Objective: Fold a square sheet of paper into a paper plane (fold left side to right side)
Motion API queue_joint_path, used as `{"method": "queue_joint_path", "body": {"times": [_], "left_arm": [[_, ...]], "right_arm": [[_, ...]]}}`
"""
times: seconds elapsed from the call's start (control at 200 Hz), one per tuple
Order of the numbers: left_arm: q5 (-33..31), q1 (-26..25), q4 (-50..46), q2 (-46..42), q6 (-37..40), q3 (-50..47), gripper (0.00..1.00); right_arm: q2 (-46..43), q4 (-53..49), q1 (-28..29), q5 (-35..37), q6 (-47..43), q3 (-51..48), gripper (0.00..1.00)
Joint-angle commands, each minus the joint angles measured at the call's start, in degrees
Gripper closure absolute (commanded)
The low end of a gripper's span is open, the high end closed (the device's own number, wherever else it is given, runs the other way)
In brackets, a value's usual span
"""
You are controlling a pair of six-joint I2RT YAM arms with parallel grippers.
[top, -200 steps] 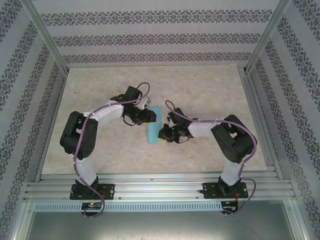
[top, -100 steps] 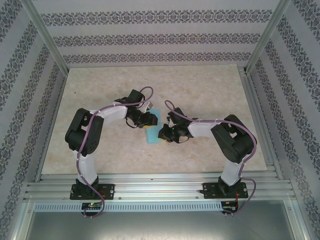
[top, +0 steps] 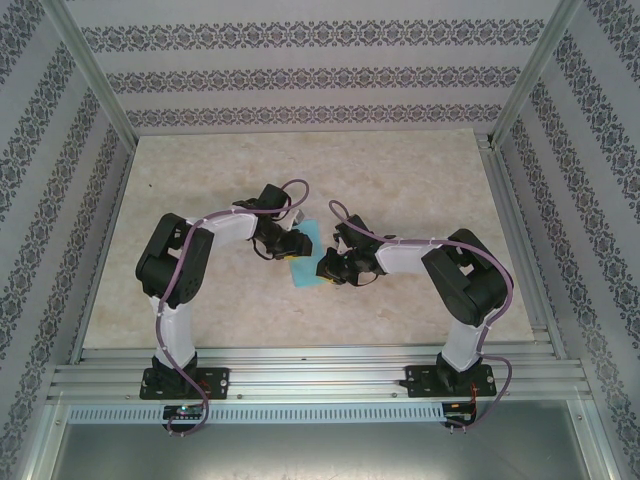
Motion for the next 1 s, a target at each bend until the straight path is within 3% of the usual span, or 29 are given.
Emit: {"method": "queue_joint_path", "body": {"times": [0.0,0.465,0.754,0.994], "left_arm": [[-2.88,-0.37,-0.52,1.45,2.30,-2.05,0.55],[-3.46,-1.51,1.90,1.60,2.24,-8.83,0.56],[-3.60,-1.73,1.36,1.14,2.52,-8.57,0.56],[-3.46,-1.72,1.36,0.97,2.34,-8.45,0.57]], "right_arm": [[3.27,-5.24,0.71,4.13,-1.74,-1.06,0.85],[-6.28,3.03,1.10,1.77,-3.52,1.22,0.84],[-2.95,10.33,3.81,-0.19,0.23,0.79,0.84],[0.71,6.59,4.37,1.04,0.09,1.40,0.85]]}}
